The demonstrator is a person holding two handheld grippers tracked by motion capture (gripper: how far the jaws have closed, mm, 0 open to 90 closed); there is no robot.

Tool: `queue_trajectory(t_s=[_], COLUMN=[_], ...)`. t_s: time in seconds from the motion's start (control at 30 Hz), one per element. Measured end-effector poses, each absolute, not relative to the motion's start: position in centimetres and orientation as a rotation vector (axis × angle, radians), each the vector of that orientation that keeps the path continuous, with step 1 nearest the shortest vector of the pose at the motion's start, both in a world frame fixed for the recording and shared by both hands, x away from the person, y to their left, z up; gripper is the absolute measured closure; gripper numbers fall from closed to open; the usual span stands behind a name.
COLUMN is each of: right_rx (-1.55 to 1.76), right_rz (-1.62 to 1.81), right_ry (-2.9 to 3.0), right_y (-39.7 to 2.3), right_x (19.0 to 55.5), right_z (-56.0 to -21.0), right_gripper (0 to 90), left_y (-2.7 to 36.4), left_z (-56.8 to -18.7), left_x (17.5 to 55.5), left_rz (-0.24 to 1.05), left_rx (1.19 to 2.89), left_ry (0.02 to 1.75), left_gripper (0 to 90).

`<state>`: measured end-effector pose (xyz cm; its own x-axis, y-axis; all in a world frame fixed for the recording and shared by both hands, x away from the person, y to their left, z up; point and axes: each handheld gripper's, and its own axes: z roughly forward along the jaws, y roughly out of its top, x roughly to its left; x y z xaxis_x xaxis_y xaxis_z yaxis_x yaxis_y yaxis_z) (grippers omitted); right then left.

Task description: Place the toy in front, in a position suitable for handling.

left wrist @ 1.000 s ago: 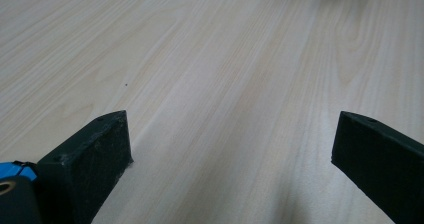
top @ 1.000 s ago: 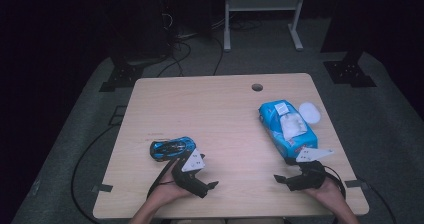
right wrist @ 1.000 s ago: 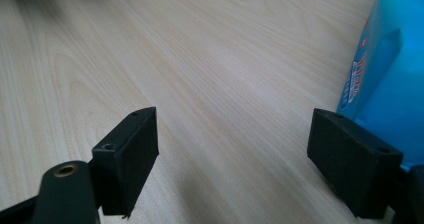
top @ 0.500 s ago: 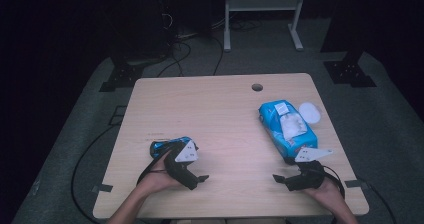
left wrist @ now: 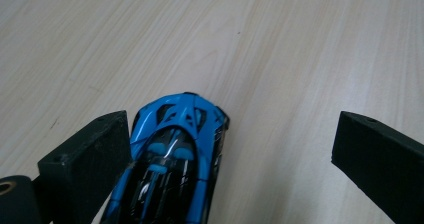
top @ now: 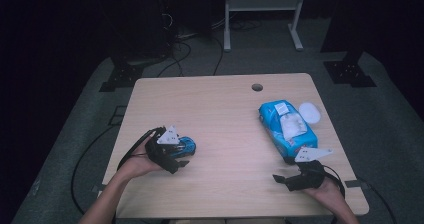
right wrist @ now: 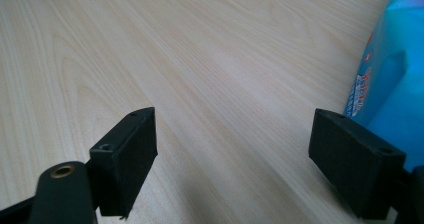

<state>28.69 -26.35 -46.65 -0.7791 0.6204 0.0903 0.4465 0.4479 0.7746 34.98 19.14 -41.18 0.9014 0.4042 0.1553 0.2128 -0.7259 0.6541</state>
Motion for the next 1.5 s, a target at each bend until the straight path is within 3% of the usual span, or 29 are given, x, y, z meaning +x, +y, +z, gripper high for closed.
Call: queue_trajectory(t_s=[0.7,1.5], right_rx=[0.913,0.897], right_rz=[1.223,1.216], right_ry=[2.523,2.556], right_y=[-25.9,-25.4], right_x=[28.7,28.7], right_z=[-46.9,-47.1], right_gripper=[18.4,18.4], left_y=[21.5,21.9], left_z=[-43.0,-45.5], left_x=[38.7,40.3], left_rz=[0.326,0.248], left_rx=[2.479,2.588], left_ry=[0.521,0.543], left_gripper=[2.1,9.9])
